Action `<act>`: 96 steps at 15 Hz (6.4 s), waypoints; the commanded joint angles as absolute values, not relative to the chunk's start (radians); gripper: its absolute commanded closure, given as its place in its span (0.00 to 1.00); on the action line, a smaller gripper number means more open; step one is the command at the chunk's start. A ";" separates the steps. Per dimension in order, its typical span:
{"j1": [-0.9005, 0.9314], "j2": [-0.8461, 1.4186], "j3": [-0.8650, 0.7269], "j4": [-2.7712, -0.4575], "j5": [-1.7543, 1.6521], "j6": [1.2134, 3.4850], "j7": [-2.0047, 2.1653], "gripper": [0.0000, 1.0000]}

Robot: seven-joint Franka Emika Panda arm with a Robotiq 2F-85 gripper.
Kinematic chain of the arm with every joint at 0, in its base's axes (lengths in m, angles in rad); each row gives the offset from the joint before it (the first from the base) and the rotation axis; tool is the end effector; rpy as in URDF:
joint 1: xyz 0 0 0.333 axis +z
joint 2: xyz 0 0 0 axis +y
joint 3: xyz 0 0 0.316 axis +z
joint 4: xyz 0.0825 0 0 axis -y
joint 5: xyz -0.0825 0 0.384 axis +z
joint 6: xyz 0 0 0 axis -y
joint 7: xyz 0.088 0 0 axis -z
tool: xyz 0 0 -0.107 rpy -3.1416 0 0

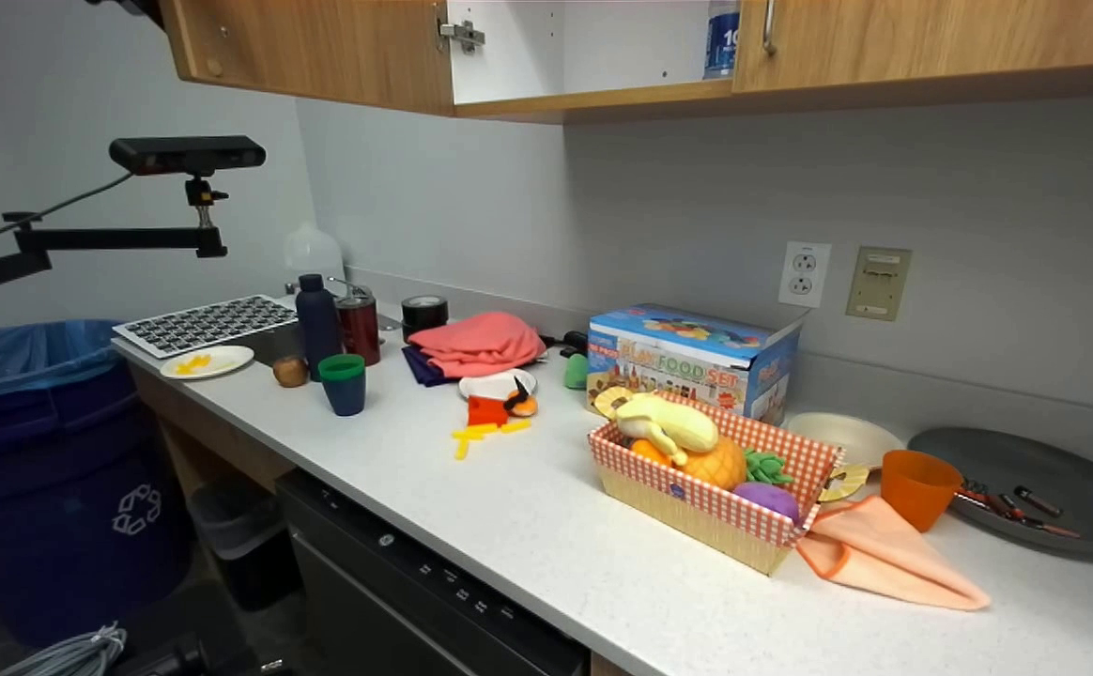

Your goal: Close the left door of the open upper cabinet then open the right door

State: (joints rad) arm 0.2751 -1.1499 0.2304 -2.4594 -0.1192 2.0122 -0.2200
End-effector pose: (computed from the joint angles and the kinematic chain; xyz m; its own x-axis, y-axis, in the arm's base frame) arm 0.1944 0.1479 0.6832 0.5675 0.6330 0.5266 0.4502 -0.7740 0.4453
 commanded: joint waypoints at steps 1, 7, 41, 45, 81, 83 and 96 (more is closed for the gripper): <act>0.202 -1.168 0.274 -2.432 -0.243 1.999 -0.193 0.00; 0.139 -1.174 0.317 -2.424 -0.419 2.003 -0.131 0.00; -0.098 -0.961 0.228 -2.648 -1.195 2.553 0.432 0.00; -0.089 -0.953 0.223 -2.648 -1.193 2.551 0.431 0.00; 0.168 -0.741 0.051 -2.456 -1.919 2.209 1.132 0.00; 0.175 -0.739 0.047 -2.456 -1.914 2.200 1.132 0.00; 0.206 -0.702 0.063 -2.467 -2.054 2.032 1.542 0.00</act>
